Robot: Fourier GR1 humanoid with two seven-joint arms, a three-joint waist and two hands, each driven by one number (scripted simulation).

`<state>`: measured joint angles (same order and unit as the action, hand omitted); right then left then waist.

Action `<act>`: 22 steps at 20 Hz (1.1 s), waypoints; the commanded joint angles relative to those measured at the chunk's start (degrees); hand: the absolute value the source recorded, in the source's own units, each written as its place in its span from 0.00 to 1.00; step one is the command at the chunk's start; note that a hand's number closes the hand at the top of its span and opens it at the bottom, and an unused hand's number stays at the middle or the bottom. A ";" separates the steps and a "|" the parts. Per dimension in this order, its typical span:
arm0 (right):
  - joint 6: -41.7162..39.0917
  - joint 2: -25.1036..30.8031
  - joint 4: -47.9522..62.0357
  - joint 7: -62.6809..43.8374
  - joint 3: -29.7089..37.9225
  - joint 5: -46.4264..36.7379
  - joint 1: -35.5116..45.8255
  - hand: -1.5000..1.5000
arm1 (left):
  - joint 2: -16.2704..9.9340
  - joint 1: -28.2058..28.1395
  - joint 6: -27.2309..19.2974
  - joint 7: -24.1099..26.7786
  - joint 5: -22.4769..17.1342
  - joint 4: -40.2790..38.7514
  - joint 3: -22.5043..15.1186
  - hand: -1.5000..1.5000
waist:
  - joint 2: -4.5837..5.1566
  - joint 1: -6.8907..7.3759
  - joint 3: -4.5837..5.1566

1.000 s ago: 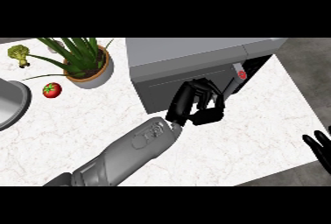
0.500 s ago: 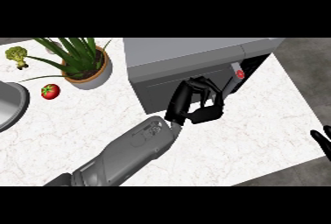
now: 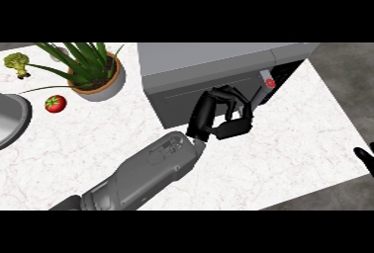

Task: Pick up the milk, place it into the microwave and close the microwave

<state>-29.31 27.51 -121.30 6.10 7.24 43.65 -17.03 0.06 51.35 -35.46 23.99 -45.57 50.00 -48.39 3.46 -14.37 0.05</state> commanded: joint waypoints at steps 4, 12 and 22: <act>-1.43 1.40 -2.04 -1.07 -0.70 2.18 0.04 0.00 | -0.06 3.10 -1.84 3.02 -2.62 -7.08 4.62 1.00 | 1.07 -0.88 0.13; -1.99 2.70 -2.81 -1.94 -0.74 4.17 0.89 0.00 | -0.06 3.39 -2.64 5.82 -4.43 -7.43 3.90 1.00 | 1.66 -1.09 0.10; -2.14 3.83 -3.93 -3.10 -0.84 6.02 0.63 0.00 | -0.06 4.09 -3.48 7.84 -7.21 -7.68 3.74 1.00 | 1.62 -1.90 0.01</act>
<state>-31.24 30.82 -124.99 3.51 6.50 48.91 -16.23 0.05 51.27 -38.70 33.16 -50.83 49.29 -49.42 4.19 -15.76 0.05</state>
